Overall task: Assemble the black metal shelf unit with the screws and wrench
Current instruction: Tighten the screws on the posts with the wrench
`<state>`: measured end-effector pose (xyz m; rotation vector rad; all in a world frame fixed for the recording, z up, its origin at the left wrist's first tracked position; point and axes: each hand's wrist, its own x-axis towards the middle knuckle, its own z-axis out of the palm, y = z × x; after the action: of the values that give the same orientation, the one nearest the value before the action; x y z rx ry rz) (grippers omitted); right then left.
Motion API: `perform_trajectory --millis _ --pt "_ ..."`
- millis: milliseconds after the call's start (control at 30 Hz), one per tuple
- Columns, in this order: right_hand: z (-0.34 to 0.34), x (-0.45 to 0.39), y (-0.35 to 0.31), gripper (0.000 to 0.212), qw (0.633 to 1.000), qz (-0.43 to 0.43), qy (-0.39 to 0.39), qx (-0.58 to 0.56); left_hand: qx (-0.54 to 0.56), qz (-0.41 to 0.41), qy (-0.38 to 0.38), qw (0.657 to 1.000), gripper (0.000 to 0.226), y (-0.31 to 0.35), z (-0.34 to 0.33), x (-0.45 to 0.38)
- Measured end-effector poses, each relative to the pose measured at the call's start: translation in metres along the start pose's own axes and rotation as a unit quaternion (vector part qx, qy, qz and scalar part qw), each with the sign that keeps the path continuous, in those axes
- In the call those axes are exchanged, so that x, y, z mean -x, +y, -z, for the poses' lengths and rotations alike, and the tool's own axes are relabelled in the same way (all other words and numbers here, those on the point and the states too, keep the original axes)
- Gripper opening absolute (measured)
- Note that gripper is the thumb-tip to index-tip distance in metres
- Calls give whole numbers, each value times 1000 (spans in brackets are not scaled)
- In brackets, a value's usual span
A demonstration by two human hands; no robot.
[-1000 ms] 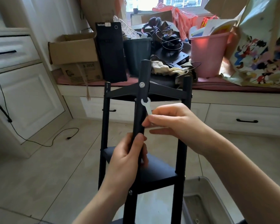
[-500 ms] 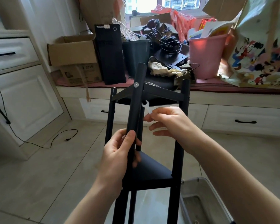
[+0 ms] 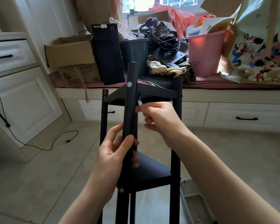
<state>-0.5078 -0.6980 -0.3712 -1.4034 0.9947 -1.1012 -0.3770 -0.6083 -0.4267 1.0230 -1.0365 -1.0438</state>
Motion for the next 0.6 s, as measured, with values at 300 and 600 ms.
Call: perform_trajectory --millis 300,600 --pt "1 -5 5 19 998 48 17 35 -32 -4 26 999 37 5 1 -3" --pt "5 -2 0 20 986 126 51 93 -30 12 3 999 41 9 -2 0"
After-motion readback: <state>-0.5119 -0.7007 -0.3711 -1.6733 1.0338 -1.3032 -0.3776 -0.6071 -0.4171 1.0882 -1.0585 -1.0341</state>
